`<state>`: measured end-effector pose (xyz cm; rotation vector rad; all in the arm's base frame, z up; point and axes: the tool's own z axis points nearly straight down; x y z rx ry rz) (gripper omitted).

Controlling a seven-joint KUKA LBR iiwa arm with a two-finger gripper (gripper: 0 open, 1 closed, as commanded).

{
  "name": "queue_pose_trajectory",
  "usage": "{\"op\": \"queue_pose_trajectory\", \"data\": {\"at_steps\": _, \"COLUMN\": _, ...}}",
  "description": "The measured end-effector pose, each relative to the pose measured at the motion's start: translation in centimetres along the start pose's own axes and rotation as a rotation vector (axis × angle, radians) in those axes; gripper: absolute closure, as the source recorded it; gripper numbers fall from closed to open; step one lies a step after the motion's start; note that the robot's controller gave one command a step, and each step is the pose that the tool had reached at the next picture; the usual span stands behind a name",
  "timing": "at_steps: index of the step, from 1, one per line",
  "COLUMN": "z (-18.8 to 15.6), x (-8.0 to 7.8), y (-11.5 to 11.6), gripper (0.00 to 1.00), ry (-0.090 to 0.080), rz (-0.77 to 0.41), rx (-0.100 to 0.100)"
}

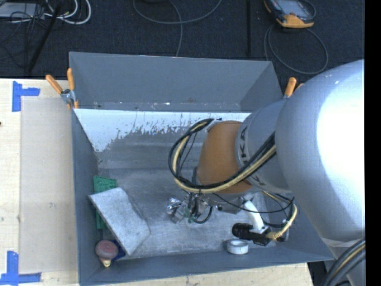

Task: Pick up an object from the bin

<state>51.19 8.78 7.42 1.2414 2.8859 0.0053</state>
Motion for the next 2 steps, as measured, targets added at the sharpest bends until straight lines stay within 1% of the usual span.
{"op": "queue_pose_trajectory", "data": {"at_steps": 1, "z": -3.19, "x": -0.06, "y": -0.02, "gripper": 1.0, "ry": -0.001, "rz": -0.002, "rx": 0.003}}
{"op": "queue_pose_trajectory", "data": {"at_steps": 2, "z": -4.09, "x": -0.11, "y": -0.08, "gripper": 1.0, "ry": 0.0, "rz": -0.005, "rx": 0.004}}
